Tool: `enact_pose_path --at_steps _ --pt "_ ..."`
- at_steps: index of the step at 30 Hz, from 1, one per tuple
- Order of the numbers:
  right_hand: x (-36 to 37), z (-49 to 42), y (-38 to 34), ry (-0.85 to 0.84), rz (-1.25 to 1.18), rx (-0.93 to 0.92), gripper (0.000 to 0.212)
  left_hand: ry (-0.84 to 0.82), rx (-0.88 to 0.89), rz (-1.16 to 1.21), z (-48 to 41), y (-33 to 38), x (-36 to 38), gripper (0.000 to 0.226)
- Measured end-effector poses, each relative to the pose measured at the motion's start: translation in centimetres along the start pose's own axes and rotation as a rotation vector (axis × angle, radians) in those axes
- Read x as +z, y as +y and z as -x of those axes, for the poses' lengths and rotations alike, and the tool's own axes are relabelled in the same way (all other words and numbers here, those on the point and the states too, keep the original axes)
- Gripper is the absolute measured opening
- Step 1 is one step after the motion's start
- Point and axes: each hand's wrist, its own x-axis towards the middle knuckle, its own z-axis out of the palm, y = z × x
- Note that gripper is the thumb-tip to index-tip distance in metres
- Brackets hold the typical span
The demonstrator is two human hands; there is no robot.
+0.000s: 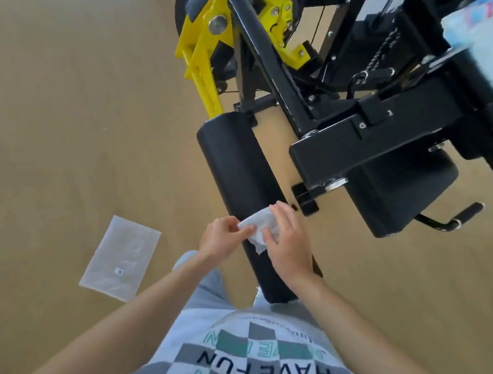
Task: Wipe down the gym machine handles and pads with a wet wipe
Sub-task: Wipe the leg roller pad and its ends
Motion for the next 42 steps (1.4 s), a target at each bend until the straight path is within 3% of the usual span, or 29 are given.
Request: enact_pose_path --at_steps 2,6,9,12,15,20,25,30,37,42 --pt "1.7 1.1 0.4 -0.054 0.114 -0.025 0.057 -0.029 0.020 -0.056 -0.5 0.2 -0.7 0.059" --pt "4.1 1.5 0.4 -0.039 0.280 0.050 0.060 -0.041 0.137 -0.199 -2.1 1.1 -3.6 0.026" --pt "5.1 0.9 -1.4 -0.012 0.377 0.193 0.059 0.077 0.299 -0.303 -4.8 2.4 -7.2 0.012" --pt "5.8 0.2 -3.6 -0.021 0.491 0.365 0.060 0.181 0.578 -0.428 -8.7 3.8 -10.7 0.007" --pt "6.7 -0.6 -5.7 -0.024 0.528 0.536 0.068 0.226 0.886 -0.540 -12.5 5.0 -13.1 0.025" --pt "8.2 -3.2 -8.1 0.067 0.478 0.694 0.063 0.037 1.072 -0.790 -16.2 5.7 -14.2 0.054" --pt "9.1 -6.5 -9.5 0.125 0.438 0.672 0.059 -0.021 1.087 -0.820 -16.6 4.9 -14.3 0.057" --pt "8.6 -4.1 -8.3 0.145 0.456 0.655 0.056 -0.026 1.084 -0.821 -16.4 5.3 -14.5 0.055" --pt "7.8 2.6 -6.0 0.259 0.405 0.813 0.059 -0.024 1.029 -0.842 -16.0 5.8 -14.0 0.055" --pt "7.5 6.4 -4.3 0.466 0.299 0.914 0.070 0.007 0.959 -0.838 -15.0 6.1 -13.4 0.054"
